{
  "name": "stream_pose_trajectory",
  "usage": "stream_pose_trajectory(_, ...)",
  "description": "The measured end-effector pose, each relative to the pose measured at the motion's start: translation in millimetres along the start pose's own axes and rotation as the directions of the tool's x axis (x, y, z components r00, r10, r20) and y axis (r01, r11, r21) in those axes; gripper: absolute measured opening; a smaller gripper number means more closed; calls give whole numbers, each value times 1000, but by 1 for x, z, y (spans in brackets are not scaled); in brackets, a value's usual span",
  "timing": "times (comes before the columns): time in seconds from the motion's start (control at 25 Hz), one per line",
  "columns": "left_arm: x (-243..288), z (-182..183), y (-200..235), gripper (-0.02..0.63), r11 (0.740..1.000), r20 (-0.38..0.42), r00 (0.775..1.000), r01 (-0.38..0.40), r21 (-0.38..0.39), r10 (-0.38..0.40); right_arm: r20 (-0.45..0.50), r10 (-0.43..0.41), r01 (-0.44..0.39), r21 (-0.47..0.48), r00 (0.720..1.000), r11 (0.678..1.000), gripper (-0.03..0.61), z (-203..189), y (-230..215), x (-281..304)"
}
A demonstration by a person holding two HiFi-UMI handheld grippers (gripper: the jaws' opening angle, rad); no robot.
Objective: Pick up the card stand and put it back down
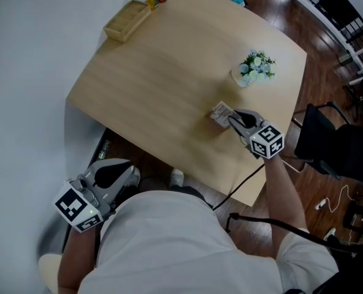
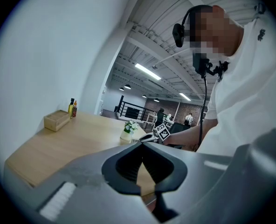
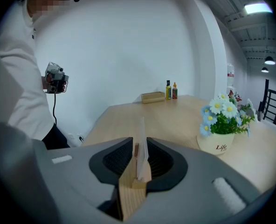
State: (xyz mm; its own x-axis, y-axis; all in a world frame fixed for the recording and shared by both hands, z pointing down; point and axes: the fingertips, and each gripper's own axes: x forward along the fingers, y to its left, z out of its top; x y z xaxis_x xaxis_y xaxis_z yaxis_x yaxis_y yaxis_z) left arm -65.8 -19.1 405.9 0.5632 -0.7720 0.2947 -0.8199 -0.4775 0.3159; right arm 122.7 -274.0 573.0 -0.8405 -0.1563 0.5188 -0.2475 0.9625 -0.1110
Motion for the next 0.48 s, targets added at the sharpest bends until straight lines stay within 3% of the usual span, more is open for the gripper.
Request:
stream_pose_trajectory(0.24,-9,3,3,2,999,-1,999,51,18,-51,40,-150,151,-17,988,988,114,25,-2,-20)
stream_pose_trajectory(0.48,-16,9,15,2,982,-26,984,176,63,-174,106,-345,346,8,933,938,133,64,17,-60)
